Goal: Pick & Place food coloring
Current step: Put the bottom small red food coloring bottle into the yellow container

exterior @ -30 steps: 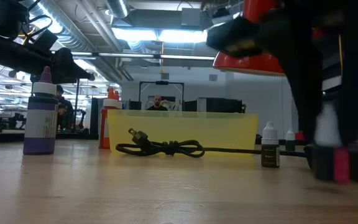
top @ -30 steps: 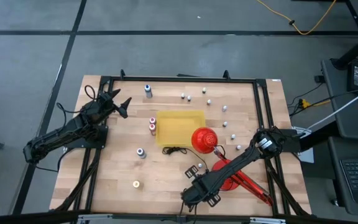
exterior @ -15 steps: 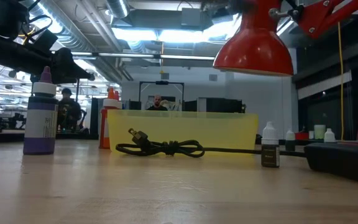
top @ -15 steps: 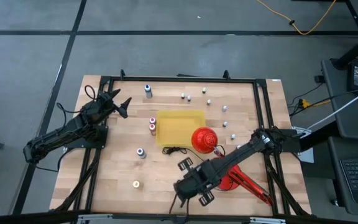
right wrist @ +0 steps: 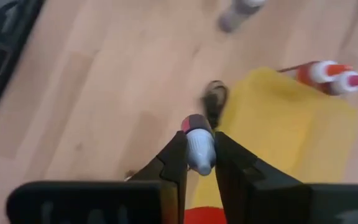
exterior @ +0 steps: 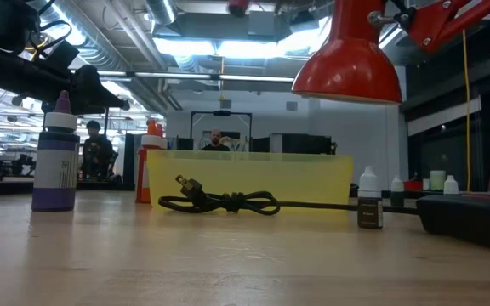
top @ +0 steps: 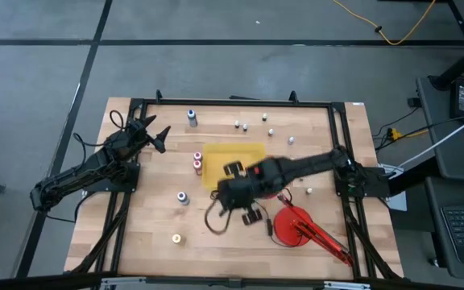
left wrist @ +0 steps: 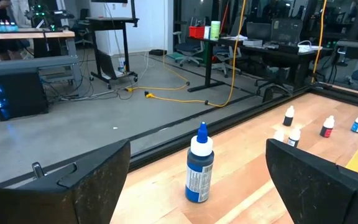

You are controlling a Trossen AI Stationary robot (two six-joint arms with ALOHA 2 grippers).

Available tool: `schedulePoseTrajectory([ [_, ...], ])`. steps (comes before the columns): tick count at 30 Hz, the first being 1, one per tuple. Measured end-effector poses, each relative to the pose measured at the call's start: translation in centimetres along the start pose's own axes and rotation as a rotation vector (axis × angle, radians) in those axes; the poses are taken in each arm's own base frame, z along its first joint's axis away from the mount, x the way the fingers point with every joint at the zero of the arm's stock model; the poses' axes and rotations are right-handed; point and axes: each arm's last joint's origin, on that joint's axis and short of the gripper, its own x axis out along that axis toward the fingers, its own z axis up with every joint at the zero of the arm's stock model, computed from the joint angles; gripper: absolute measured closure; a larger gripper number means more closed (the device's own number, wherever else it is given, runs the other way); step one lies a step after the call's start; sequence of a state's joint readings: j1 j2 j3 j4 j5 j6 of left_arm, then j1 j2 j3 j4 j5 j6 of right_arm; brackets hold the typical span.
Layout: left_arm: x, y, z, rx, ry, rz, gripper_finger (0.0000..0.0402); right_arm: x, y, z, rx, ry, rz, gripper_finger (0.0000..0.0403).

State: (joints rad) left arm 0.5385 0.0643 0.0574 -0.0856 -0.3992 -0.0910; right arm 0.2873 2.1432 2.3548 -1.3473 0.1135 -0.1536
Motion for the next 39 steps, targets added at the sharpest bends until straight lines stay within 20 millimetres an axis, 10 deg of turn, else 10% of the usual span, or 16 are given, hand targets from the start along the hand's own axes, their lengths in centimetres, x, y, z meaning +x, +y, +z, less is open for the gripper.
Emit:
schedulePoseTrajectory([
  [10, 0.0, 0.0, 0.0, 0.0, 0.0, 0.001, 0.0038, 0.0, -8.5, -2.3, 0.146, 0.03, -0.073, 0.0337],
  [19, 0.0, 0.0, 0.0, 0.001, 0.001, 0.001, 0.0038, 4.2, -13.8, -5.6, 0.327, 0.189, -0.087, 0.0336],
  [39, 0.0, 0.0, 0.0, 0.0, 0.0, 0.0, 0.0038, 10.6, -13.5, -8.8, 1.052, 0.299, -0.169, 0.0336],
])
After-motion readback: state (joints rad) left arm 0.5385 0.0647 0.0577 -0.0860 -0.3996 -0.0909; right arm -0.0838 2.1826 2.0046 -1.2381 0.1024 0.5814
